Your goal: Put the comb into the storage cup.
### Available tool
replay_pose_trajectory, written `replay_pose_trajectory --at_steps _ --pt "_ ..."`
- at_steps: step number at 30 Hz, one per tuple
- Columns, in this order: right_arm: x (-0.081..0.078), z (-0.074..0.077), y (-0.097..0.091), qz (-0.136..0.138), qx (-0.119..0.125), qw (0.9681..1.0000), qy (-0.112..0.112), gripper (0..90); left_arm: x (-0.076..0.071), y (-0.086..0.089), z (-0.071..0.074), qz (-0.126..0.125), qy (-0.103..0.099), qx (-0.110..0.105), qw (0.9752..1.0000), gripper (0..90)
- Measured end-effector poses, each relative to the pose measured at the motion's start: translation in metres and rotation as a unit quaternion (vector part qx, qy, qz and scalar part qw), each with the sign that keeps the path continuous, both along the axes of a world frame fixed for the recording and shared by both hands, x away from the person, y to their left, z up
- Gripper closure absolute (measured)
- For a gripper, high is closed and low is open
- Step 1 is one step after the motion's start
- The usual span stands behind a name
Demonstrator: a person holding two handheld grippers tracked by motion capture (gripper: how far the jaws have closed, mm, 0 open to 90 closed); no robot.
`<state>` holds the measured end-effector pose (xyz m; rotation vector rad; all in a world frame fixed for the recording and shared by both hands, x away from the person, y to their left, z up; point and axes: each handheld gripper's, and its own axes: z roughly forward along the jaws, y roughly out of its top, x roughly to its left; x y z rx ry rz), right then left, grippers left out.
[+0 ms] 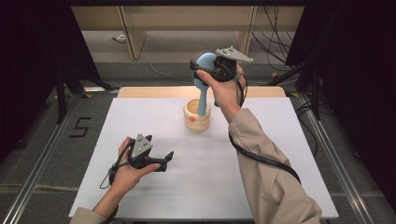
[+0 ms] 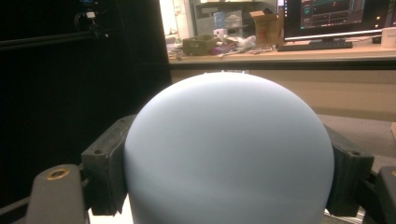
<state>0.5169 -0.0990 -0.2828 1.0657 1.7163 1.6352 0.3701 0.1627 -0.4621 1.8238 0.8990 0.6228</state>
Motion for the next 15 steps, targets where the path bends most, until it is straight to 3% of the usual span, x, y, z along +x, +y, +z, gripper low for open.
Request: replay_pose_trajectory --at_steps 15 --pt "0.0025 0.0005 0.0039 -0.004 0.000 1.0000 -0.005 20.7 0.0004 0.0012 0.0002 0.000 -0.001 -0.002 1.0000 0.0"
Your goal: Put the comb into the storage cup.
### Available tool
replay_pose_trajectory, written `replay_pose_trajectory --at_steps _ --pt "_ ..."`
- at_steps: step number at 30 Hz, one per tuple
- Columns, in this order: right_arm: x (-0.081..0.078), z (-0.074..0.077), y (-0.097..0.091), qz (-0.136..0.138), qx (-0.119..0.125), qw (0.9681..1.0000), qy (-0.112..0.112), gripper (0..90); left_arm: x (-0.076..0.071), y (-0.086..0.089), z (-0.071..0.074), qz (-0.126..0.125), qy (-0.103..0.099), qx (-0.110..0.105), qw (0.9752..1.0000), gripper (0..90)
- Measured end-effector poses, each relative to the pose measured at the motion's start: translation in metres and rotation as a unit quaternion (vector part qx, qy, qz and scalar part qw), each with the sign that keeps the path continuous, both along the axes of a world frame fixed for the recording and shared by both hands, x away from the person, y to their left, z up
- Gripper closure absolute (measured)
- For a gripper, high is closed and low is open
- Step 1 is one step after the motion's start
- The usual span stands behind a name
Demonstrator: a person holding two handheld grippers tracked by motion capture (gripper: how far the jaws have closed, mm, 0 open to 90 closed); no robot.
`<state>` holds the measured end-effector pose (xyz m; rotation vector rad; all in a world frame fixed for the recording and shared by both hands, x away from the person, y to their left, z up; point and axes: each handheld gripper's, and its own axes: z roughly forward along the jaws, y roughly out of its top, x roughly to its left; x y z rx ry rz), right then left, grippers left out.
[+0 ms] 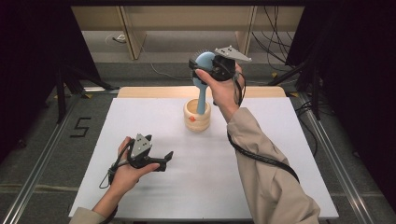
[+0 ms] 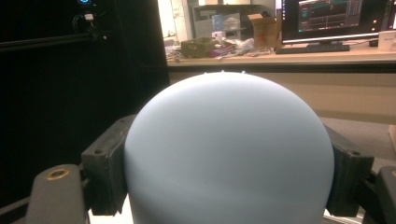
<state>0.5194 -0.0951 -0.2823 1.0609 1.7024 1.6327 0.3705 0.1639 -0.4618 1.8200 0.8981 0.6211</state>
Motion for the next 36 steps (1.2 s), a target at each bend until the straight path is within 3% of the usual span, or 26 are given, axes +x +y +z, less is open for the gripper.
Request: replay_pose_trajectory --at_steps 36 --pt "0.010 -0.005 0.006 -0.003 0.001 1.0000 -0.006 20.7 0.000 0.000 0.000 0.000 0.000 0.000 1.0000 0.0"
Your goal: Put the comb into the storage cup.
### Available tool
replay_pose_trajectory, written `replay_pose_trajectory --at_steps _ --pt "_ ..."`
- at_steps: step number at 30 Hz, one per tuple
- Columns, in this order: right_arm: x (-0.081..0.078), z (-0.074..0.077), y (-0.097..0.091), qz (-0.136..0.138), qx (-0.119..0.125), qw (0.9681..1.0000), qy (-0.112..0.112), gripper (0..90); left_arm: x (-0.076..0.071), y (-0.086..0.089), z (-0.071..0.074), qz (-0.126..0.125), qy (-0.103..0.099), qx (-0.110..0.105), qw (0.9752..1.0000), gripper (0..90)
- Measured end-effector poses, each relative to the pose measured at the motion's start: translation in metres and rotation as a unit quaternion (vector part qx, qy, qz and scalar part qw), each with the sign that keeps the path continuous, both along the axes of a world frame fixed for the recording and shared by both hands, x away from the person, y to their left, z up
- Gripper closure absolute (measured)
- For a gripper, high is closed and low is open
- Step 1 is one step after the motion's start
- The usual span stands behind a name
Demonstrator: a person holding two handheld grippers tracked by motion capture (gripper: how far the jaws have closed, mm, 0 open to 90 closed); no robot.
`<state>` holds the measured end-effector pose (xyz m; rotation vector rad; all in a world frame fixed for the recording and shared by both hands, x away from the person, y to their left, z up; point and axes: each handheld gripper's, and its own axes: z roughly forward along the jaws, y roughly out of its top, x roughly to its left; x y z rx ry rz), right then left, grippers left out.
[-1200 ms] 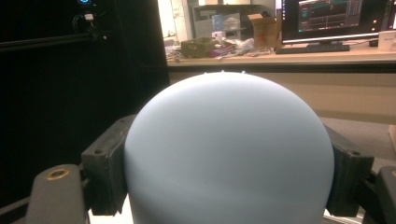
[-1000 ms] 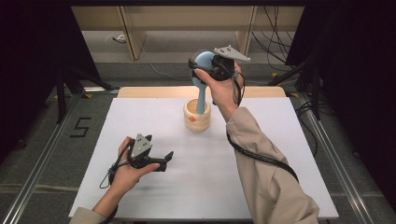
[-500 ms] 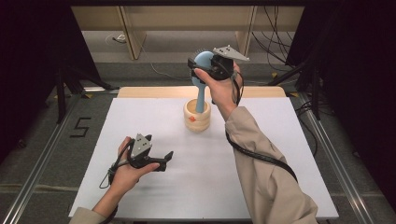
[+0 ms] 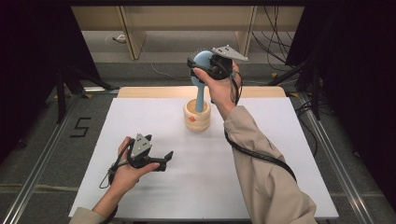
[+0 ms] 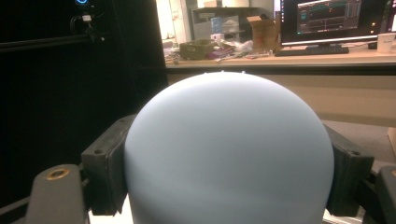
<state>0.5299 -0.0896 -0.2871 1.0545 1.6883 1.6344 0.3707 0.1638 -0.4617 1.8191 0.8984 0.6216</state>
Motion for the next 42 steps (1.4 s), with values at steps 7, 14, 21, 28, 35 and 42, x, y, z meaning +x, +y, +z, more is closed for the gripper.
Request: replay_pose_trajectory --at_steps 7,14,21,28,35,42 --pt "0.0012 0.0000 -0.0003 -0.002 0.000 1.0000 0.000 20.6 0.0002 0.0000 -0.0002 0.000 0.000 0.000 1.0000 0.0" --pt "0.0035 -0.0013 -0.0002 -0.005 -0.001 1.0000 -0.001 20.7 0.0001 -0.0002 0.0000 0.002 0.001 0.000 1.0000 0.0" --pt "0.0051 -0.0031 -0.0003 -0.007 -0.003 1.0000 0.001 20.7 0.0002 -0.0003 -0.0004 0.001 0.001 0.001 1.0000 0.0" --pt "0.0075 -0.0054 -0.0009 -0.010 -0.002 1.0000 0.001 20.7 0.0003 -0.0006 -0.0003 0.001 0.000 -0.001 1.0000 0.0" --pt "0.0083 -0.0069 0.0002 -0.009 -0.003 1.0000 0.002 20.6 0.0003 -0.0004 0.0001 0.001 0.000 -0.001 1.0000 0.0" --pt "0.0090 -0.0080 0.0010 -0.009 -0.004 1.0000 0.001 20.6 0.0005 -0.0004 -0.0003 0.001 0.001 -0.001 1.0000 0.0"
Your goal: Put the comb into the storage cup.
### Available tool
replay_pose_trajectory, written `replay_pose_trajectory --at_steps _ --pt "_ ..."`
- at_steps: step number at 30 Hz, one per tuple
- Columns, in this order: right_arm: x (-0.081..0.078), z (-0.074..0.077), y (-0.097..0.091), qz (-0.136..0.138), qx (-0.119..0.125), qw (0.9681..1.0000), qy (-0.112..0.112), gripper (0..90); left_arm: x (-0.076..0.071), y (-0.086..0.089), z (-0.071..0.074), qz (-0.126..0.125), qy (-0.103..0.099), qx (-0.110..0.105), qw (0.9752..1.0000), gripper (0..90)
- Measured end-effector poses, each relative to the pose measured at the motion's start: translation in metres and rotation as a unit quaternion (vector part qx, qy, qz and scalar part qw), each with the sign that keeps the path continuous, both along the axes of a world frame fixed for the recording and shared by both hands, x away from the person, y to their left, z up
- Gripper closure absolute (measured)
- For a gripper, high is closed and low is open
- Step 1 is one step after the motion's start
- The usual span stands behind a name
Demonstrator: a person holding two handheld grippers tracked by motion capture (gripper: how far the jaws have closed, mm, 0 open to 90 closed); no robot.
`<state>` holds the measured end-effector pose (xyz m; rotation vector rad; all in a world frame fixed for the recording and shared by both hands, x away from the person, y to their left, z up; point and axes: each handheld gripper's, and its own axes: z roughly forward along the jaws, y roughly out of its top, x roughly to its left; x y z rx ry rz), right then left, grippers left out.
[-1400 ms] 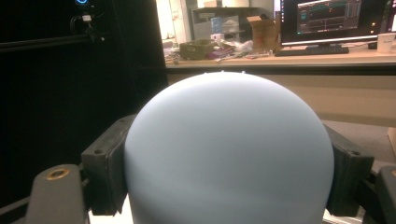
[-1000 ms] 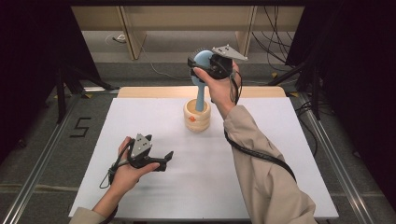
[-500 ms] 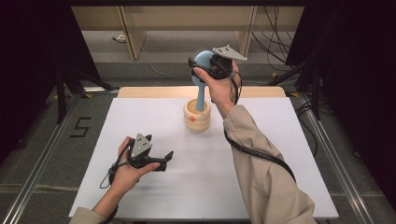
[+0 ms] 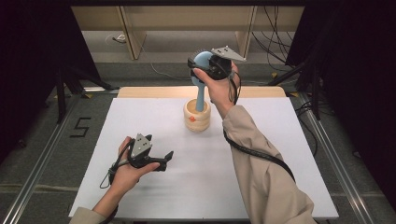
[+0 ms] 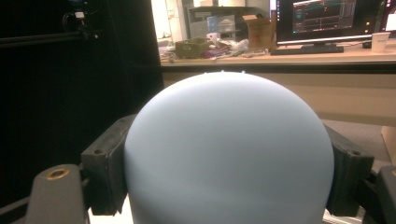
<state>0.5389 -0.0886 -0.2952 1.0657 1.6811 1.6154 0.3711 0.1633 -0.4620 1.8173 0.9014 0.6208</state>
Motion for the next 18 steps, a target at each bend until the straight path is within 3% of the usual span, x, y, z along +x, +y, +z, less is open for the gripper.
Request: replay_pose_trajectory --at_steps 18 --pt "0.0024 -0.0039 0.0004 -0.002 -0.004 1.0000 0.003 20.6 0.0001 -0.0003 -0.0001 0.000 0.000 0.000 1.0000 0.0"
